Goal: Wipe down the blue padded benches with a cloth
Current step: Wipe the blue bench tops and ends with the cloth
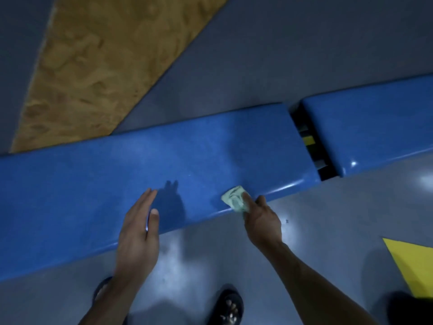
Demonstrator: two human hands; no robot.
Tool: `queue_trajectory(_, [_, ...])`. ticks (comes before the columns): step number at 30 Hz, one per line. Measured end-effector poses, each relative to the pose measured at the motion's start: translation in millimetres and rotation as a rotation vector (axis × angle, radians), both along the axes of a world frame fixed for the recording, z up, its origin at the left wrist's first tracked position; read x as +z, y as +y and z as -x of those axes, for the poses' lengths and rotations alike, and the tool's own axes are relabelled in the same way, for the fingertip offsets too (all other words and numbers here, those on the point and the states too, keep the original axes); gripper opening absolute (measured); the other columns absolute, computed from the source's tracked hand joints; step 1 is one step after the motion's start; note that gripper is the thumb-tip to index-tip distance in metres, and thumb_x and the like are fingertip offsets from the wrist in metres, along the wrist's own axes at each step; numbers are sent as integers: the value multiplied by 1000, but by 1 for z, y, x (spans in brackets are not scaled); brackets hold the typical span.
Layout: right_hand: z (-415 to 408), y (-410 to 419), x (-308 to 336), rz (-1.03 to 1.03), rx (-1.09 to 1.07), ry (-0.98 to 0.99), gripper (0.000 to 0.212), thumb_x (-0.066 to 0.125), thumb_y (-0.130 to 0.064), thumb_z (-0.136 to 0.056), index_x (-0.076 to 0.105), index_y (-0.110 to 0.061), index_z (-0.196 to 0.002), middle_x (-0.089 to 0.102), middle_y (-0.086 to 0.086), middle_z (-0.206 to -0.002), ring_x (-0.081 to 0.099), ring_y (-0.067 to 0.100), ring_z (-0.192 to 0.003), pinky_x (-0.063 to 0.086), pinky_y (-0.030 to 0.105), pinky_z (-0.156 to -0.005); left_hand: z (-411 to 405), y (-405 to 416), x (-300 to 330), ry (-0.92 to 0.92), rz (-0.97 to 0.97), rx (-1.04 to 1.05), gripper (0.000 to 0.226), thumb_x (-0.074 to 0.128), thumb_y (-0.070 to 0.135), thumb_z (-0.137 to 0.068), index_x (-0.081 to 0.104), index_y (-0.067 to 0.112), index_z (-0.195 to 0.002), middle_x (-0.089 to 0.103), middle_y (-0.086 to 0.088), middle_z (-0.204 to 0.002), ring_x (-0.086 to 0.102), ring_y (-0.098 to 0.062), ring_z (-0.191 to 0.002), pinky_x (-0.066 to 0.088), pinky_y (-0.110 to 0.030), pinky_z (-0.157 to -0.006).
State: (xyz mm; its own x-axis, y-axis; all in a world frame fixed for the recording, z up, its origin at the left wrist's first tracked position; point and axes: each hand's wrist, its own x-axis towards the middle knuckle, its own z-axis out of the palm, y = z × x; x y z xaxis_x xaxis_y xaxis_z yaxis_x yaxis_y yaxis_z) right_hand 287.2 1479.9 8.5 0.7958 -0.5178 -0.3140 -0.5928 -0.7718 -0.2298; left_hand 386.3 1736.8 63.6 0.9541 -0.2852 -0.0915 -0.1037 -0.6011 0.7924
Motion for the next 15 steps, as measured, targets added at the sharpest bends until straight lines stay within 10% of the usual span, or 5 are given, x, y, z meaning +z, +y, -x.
queue_trajectory(15, [54, -204, 188, -779, -796, -626, 20, 55, -25, -100, 70, -19, -111, 74, -2, -98, 69, 14, -92, 51, 28, -79, 36, -279, 131, 56, 170, -200, 39, 39, 36, -104, 49, 31, -142, 50, 18, -144, 41, 1, -135, 30, -20, -114])
